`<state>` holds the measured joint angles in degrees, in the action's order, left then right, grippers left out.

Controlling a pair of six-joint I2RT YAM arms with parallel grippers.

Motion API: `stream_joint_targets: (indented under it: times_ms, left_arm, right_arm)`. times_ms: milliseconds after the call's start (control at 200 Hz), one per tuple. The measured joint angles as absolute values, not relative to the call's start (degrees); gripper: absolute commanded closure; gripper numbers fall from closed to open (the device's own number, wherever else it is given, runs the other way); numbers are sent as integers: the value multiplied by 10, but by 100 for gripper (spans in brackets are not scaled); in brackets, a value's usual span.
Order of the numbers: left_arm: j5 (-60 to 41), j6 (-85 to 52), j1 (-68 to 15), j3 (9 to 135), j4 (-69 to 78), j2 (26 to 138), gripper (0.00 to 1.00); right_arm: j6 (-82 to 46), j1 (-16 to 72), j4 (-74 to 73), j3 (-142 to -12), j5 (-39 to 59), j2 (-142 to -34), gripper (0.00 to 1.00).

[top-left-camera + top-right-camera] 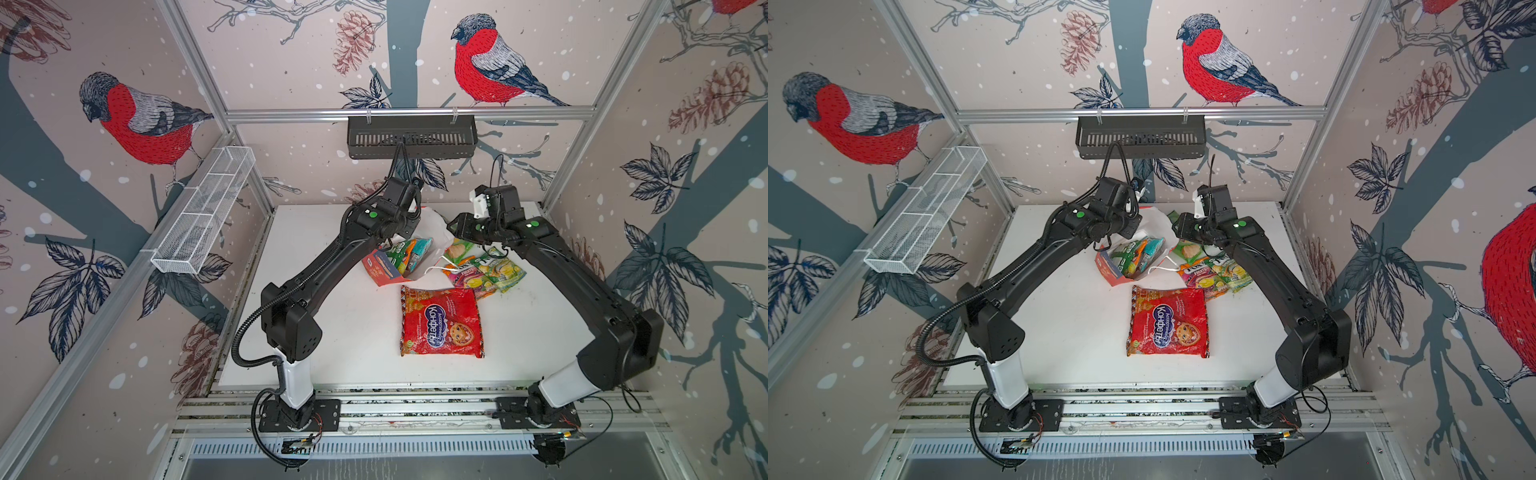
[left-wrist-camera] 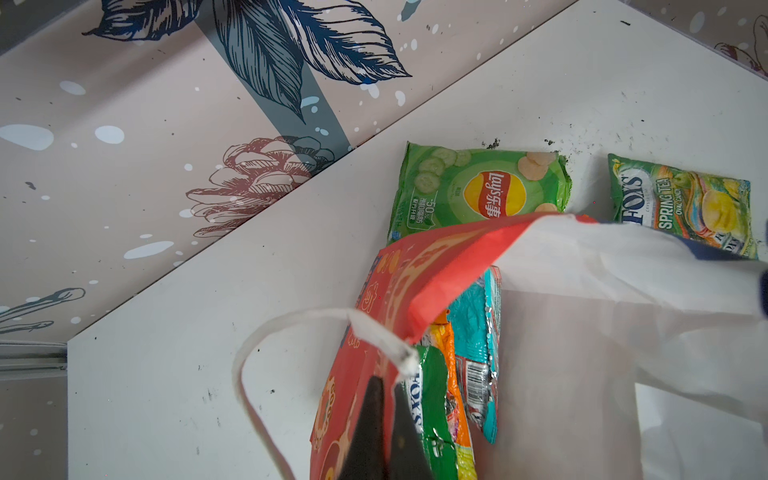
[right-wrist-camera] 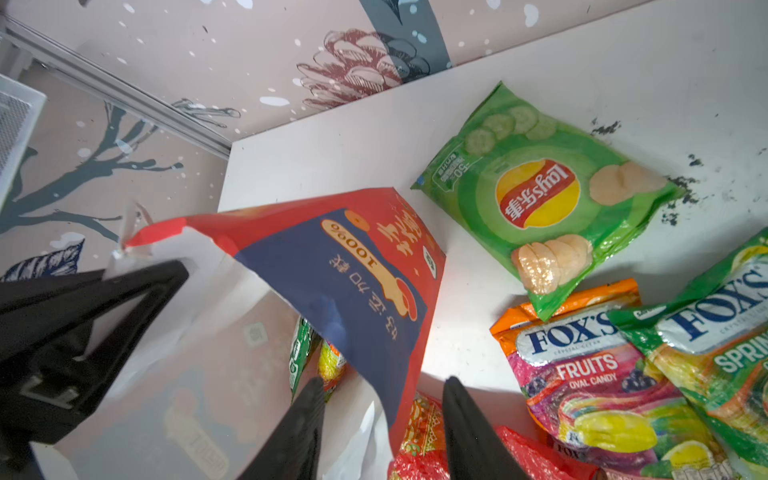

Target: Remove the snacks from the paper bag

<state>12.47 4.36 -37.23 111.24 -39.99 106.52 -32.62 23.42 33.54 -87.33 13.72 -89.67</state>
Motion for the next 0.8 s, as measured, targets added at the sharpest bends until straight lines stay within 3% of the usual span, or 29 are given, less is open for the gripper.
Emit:
stream_joint_targets:
  times_ms: [175, 460, 801]
  left_arm:
    - [124, 43, -374, 1112, -399, 1065, 100]
    - [126, 42, -374, 1089, -380, 1065, 100]
    - [200, 45, -374, 1081, -353, 1077, 100]
  right_arm:
    - [-326, 247, 353, -873, 118, -913, 55]
    - [-329, 257, 366, -858, 114, -953, 86]
    - [-347, 297, 296, -821, 129, -995, 89]
